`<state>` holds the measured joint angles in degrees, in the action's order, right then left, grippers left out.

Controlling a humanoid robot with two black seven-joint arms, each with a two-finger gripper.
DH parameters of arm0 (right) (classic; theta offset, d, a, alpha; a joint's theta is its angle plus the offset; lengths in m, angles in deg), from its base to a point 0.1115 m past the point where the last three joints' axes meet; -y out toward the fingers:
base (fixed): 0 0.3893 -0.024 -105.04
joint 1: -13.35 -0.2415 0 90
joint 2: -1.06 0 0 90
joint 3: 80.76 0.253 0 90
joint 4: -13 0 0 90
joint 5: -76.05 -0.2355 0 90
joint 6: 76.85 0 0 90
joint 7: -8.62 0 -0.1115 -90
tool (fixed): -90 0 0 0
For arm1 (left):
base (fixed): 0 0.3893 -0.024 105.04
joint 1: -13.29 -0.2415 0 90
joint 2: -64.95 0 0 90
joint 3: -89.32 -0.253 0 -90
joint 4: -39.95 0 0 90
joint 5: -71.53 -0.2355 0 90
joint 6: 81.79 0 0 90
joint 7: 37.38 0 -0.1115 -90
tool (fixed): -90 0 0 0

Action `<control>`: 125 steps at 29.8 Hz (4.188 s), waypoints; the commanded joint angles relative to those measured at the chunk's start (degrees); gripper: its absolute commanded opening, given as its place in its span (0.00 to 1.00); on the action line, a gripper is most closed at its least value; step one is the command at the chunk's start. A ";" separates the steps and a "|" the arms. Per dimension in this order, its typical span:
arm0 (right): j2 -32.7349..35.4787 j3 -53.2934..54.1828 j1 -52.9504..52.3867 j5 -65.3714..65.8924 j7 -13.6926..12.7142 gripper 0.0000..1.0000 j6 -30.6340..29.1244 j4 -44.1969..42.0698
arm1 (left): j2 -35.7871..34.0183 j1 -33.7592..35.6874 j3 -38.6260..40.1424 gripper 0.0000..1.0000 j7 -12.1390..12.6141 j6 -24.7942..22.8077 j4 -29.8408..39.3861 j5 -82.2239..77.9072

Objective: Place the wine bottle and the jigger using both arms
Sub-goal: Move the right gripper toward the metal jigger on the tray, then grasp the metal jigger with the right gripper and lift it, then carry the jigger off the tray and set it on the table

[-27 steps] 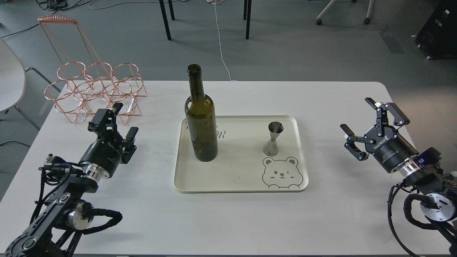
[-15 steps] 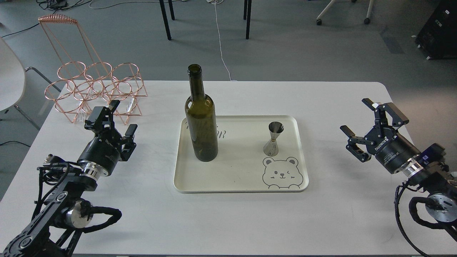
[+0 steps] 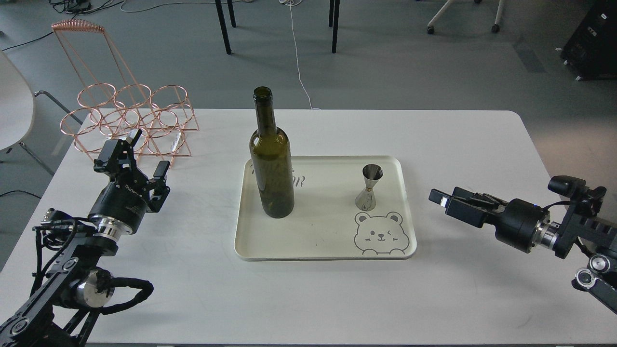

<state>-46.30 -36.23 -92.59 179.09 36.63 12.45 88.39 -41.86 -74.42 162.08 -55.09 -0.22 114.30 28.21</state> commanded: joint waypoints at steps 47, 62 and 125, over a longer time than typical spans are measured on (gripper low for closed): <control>-32.72 -14.21 -16.58 21.96 -0.02 0.16 28.70 -38.22 | 0.20 -0.09 0.11 0.98 -0.13 -0.01 0.36 -0.01; -13.21 -5.42 -12.02 10.62 -0.02 0.16 28.70 -27.14 | 0.38 -0.09 0.02 0.98 -0.13 -0.10 0.80 -0.01; 16.07 -8.59 11.55 -27.84 -0.02 0.96 28.70 10.88 | -0.33 0.17 -0.24 0.98 -3.37 -0.71 1.33 -0.10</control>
<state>-32.25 -44.99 -81.97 161.99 36.62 41.14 89.12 -41.83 -74.24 162.04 -56.25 -0.91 115.55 28.20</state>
